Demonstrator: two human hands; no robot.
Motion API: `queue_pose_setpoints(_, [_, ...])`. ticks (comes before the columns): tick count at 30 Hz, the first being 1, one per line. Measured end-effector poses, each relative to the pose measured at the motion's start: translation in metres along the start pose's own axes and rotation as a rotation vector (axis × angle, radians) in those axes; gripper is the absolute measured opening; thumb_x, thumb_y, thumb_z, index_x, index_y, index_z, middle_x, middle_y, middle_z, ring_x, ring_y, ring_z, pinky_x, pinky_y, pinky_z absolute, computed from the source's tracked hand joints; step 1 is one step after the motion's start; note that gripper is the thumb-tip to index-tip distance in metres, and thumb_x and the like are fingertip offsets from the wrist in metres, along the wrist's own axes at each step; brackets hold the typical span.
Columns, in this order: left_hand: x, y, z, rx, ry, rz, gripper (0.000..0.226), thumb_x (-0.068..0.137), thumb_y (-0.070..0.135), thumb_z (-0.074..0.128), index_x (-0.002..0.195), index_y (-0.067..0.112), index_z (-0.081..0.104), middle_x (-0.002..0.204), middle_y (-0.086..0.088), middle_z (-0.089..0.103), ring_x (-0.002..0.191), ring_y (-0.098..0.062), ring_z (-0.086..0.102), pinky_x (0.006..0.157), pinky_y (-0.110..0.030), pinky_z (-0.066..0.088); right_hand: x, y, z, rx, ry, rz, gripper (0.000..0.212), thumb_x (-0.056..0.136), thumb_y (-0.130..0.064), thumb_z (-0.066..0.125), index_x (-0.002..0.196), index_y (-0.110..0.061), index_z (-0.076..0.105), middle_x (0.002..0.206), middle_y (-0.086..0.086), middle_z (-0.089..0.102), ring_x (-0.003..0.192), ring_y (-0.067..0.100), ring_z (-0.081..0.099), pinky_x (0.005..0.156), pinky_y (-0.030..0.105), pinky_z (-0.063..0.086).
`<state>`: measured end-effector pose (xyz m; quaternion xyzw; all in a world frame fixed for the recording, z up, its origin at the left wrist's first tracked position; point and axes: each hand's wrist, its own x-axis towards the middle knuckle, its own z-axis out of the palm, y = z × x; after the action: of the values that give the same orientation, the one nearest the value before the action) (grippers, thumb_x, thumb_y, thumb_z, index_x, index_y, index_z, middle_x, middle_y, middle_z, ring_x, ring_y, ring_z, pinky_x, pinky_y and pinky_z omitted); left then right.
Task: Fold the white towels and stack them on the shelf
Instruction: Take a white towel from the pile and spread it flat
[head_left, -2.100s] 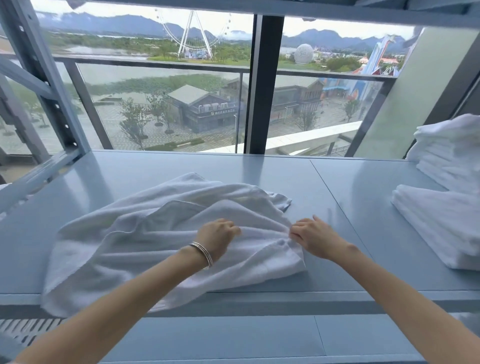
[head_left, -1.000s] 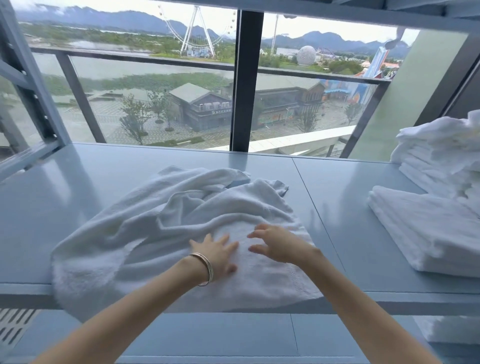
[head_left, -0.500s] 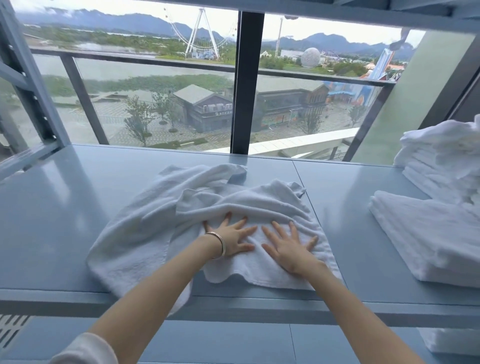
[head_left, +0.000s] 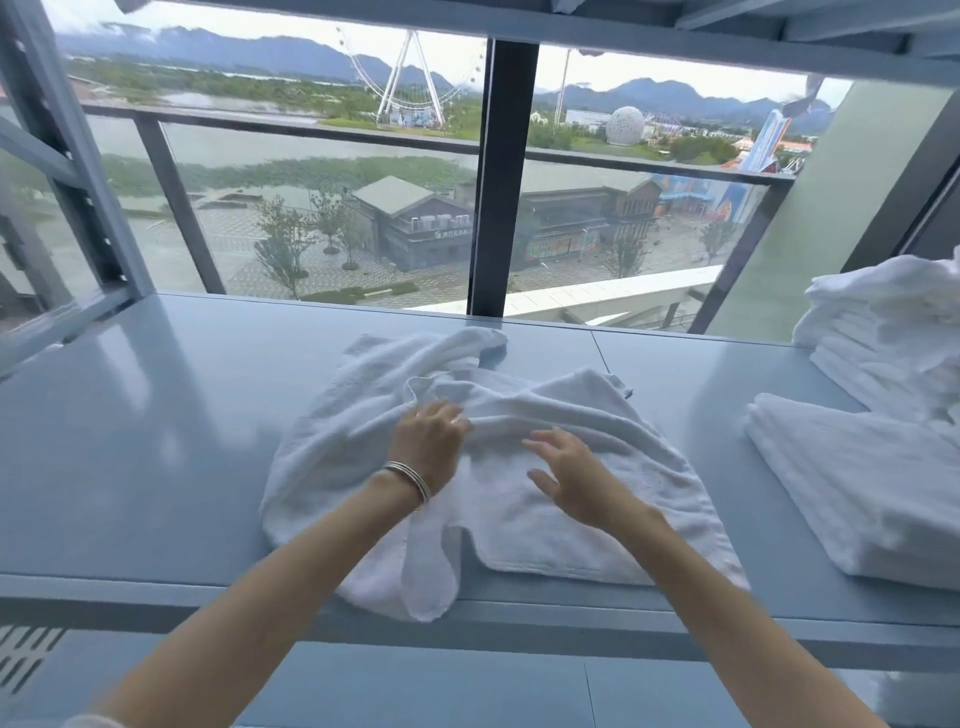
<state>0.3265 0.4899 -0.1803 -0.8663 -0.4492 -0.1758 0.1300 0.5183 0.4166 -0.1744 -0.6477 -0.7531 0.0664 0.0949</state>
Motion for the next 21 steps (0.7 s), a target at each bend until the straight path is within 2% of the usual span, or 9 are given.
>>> queue_pose_setpoints(2, [-0.01, -0.034, 0.0, 0.025, -0.077, -0.131, 0.038, 0.063, 0.011, 0.076, 0.098, 0.023, 0.07, 0.116, -0.007, 0.064, 0.106, -0.028, 0.06, 0.087, -0.042, 0.048, 0.015, -0.033, 0.001, 0.12, 0.101, -0.15, 0.043, 0.093, -0.015, 0.053, 0.134, -0.006, 0.047, 0.142, 0.009, 0.042, 0.134, 0.024, 0.035, 0.111, 0.026, 0.022])
queue_pose_setpoints(4, [-0.016, -0.052, -0.001, 0.035, -0.233, -0.208, 0.038, 0.083, 0.018, 0.057, 0.119, 0.029, 0.059, 0.132, -0.004, 0.05, 0.118, -0.028, 0.049, 0.094, -0.038, 0.04, 0.031, -0.064, 0.006, 0.149, 0.115, -0.192, 0.041, 0.091, -0.01, 0.053, 0.132, -0.006, 0.05, 0.141, 0.01, 0.044, 0.13, 0.025, 0.041, 0.108, 0.024, 0.025])
queue_pose_setpoints(7, [-0.014, -0.062, 0.001, 0.083, -0.297, -0.184, 0.034, 0.09, 0.025, 0.046, 0.123, 0.023, 0.054, 0.122, -0.004, 0.054, 0.113, -0.026, 0.052, 0.087, -0.034, 0.042, 0.05, -0.094, 0.017, 0.104, 0.078, -0.176, 0.044, 0.093, -0.01, 0.049, 0.136, -0.01, 0.046, 0.147, 0.008, 0.037, 0.132, 0.026, 0.038, 0.107, 0.028, 0.027])
queue_pose_setpoints(9, [-0.011, -0.067, -0.004, 0.109, -0.228, -0.126, 0.023, 0.085, 0.025, 0.057, 0.105, 0.016, 0.065, 0.104, -0.006, 0.063, 0.098, -0.024, 0.061, 0.079, -0.03, 0.047, 0.062, -0.104, 0.025, 0.019, 0.008, -0.149, 0.047, 0.094, -0.013, 0.047, 0.141, -0.01, 0.038, 0.15, 0.008, 0.031, 0.136, 0.026, 0.032, 0.11, 0.029, 0.023])
queue_pose_setpoints(10, [-0.01, -0.073, -0.011, 0.116, -0.187, -0.069, 0.017, 0.073, 0.025, 0.071, 0.086, 0.015, 0.07, 0.086, -0.005, 0.066, 0.081, -0.023, 0.066, 0.069, -0.028, 0.049, 0.067, -0.105, 0.029, -0.041, -0.043, -0.142, 0.05, 0.095, -0.017, 0.047, 0.143, -0.01, 0.033, 0.152, 0.008, 0.027, 0.137, 0.027, 0.028, 0.112, 0.031, 0.02])
queue_pose_setpoints(12, [-0.012, -0.096, -0.018, 0.149, -0.104, 0.028, 0.029, 0.039, 0.017, 0.089, 0.054, 0.014, 0.065, 0.052, -0.002, 0.057, 0.045, -0.021, 0.059, 0.047, -0.023, 0.047, 0.075, -0.103, 0.041, -0.146, -0.16, -0.102, 0.053, 0.098, -0.027, 0.042, 0.147, -0.018, 0.024, 0.154, 0.005, 0.022, 0.138, 0.03, 0.023, 0.113, 0.041, 0.022])
queue_pose_setpoints(13, [-0.015, -0.111, -0.022, 0.169, -0.043, 0.043, 0.032, 0.033, 0.012, 0.09, 0.049, 0.013, 0.062, 0.046, -0.001, 0.052, 0.039, -0.021, 0.055, 0.043, -0.022, 0.046, 0.078, -0.1, 0.045, -0.17, -0.21, -0.056, 0.052, 0.098, -0.031, 0.038, 0.147, -0.024, 0.021, 0.154, 0.002, 0.019, 0.138, 0.033, 0.02, 0.111, 0.047, 0.025])
queue_pose_setpoints(17, [-0.04, -0.174, -0.043, 0.249, 0.082, 0.011, 0.028, 0.032, -0.004, 0.08, 0.046, 0.011, 0.06, 0.044, -0.004, 0.049, 0.035, -0.022, 0.052, 0.041, -0.023, 0.045, 0.085, -0.085, 0.054, -0.168, -0.254, 0.109, 0.047, 0.101, -0.034, 0.026, 0.146, -0.039, 0.017, 0.156, 0.0, 0.011, 0.14, 0.036, 0.011, 0.111, 0.052, 0.021])
queue_pose_setpoints(21, [-0.076, -0.211, -0.038, 0.299, 0.074, -0.039, 0.023, 0.033, -0.001, 0.074, 0.046, 0.013, 0.062, 0.044, -0.003, 0.048, 0.036, -0.021, 0.051, 0.046, -0.025, 0.046, 0.079, -0.074, 0.049, -0.244, -0.232, 0.21, 0.046, 0.101, -0.035, 0.024, 0.145, -0.044, 0.013, 0.156, -0.005, 0.011, 0.142, 0.033, 0.01, 0.111, 0.05, 0.021])
